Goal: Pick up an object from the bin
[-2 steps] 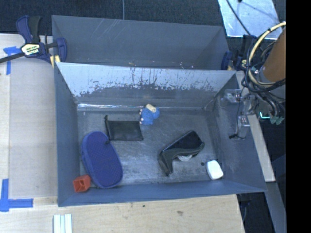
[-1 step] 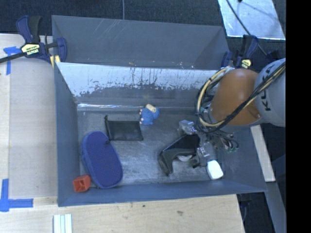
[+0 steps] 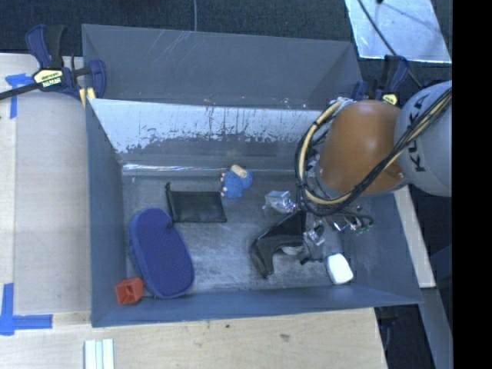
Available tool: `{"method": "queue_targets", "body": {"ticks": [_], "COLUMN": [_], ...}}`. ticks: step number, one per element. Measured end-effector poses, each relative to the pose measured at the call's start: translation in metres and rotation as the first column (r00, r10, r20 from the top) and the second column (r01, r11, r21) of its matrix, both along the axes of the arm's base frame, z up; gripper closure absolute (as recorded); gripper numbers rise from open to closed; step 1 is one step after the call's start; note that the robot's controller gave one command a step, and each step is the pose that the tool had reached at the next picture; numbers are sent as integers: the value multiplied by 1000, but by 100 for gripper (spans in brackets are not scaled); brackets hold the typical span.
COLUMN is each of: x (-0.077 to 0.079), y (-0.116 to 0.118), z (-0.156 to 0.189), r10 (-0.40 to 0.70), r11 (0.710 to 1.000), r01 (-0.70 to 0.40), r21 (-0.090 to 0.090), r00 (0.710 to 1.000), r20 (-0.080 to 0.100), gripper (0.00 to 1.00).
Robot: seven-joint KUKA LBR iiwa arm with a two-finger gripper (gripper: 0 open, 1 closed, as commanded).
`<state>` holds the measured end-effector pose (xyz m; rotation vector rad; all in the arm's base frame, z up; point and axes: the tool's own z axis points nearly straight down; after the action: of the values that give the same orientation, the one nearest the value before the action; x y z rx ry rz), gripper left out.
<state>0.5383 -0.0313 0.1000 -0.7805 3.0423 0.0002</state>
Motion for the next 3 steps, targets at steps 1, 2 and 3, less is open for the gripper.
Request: {"method": "queue_targets", "body": {"ticks": [1, 2, 3], "x": [14, 5, 6], "y": [24, 42, 40], "z": [21, -27, -24], "r10": [205, 509, 506], "r11": [979, 860, 862], "r01": [-205, -510, -506], "r21": [0, 2, -1], "r00": [979, 860, 862], "r20": [-3, -38, -41], "gripper": [0, 0, 0]}}
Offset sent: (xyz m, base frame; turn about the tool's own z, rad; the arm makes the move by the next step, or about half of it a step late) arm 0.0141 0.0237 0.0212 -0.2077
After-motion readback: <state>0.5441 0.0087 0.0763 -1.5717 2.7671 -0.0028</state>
